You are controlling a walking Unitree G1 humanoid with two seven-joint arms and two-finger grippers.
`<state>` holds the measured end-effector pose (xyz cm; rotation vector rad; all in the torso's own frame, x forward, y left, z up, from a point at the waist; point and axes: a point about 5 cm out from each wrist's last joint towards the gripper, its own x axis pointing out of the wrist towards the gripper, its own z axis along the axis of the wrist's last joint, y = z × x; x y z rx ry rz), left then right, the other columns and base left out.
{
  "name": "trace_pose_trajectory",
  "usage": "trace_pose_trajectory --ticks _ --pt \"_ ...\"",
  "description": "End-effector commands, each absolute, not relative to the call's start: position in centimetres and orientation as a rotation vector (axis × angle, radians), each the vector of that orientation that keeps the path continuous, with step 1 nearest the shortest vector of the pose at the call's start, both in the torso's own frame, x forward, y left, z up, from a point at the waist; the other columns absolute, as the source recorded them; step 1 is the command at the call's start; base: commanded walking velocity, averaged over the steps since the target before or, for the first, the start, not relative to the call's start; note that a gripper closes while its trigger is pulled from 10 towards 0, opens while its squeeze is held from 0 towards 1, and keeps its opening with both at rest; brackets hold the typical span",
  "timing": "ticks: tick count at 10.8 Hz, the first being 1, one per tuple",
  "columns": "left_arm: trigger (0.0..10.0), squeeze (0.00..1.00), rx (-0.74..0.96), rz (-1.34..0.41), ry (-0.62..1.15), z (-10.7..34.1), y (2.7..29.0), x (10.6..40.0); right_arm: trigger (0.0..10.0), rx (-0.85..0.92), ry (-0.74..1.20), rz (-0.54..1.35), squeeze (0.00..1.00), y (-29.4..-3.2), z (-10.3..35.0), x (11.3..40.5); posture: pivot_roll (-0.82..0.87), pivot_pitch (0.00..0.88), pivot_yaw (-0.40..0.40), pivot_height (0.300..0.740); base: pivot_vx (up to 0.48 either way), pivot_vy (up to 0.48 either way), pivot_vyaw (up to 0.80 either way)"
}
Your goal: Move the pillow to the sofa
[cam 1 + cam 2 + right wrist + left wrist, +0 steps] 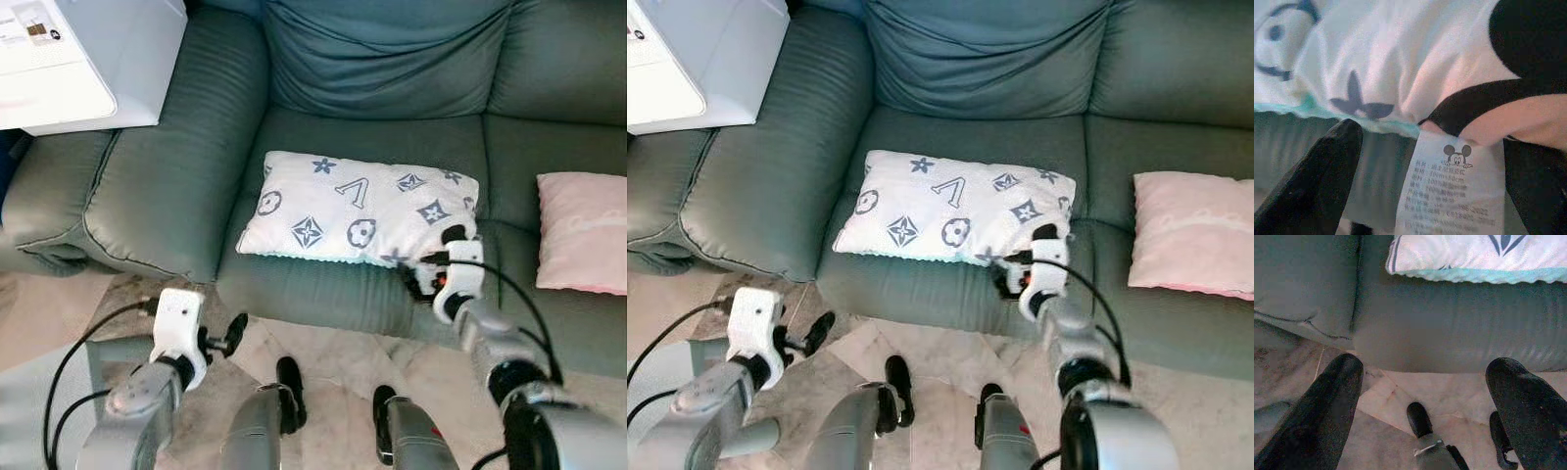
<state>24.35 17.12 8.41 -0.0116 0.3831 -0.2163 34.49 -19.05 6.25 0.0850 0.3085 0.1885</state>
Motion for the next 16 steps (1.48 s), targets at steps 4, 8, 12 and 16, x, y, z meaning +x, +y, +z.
trace_pose_trajectory --ticks 4,8,12,16 --pt "10.0 0.0 -0.027 -0.217 0.392 7.4 16.5 25.8 10.0 0.119 0.311 0.246 0.0 -19.6 5.0 32.5 -0.09 0.324 0.11 0.74 0.0 0.0 0.0" --pt "10.0 0.0 -0.061 -0.244 0.357 7.2 14.8 27.9 10.0 0.144 0.375 0.262 0.0 -19.7 3.6 29.5 -0.16 0.218 0.082 0.74 0.0 0.0 0.0" --pt "10.0 0.0 -0.101 -0.176 0.372 5.6 16.6 28.6 10.0 0.1 0.342 0.301 0.0 -16.9 4.5 29.0 -0.19 0.086 0.056 0.74 0.0 0.0 0.0" --pt "10.0 0.0 -0.051 -0.052 0.349 3.1 19.2 27.8 10.0 0.019 0.217 0.22 0.0 -15.4 5.9 29.9 -0.2 0.0 0.044 0.74 0.0 0.0 0.0"
